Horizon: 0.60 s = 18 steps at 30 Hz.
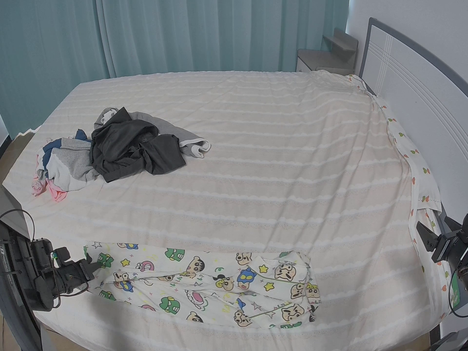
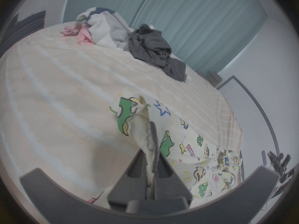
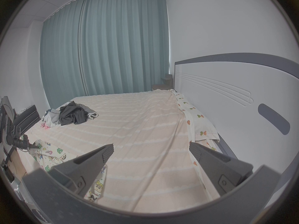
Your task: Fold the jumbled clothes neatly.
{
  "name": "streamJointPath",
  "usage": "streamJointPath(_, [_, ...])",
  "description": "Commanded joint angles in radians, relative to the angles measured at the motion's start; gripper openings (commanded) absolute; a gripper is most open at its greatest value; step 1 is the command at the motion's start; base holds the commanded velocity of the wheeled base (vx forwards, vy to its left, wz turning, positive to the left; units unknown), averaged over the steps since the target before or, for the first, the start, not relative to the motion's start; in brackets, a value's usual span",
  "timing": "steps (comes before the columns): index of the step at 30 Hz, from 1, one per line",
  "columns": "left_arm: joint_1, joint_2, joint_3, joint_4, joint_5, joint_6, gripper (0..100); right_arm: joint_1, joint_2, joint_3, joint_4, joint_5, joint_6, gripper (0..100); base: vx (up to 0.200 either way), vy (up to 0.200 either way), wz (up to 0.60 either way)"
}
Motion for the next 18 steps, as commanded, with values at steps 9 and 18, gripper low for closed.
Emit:
streamJointPath(9, [0.296, -0.174, -0.011, -0.018, -0.199, -0.267, 0, 0.000, 0.001, 0.018, 0.011, 0.001, 0.000, 100, 0.000, 0.000, 0.00])
streamJointPath(18, [0.459, -0.162, -0.077, -0.018, -0.202, -0.281, 0, 0.000, -0.002, 0.018, 0.010, 0.001, -0.001, 100, 0.000, 0.000, 0.00])
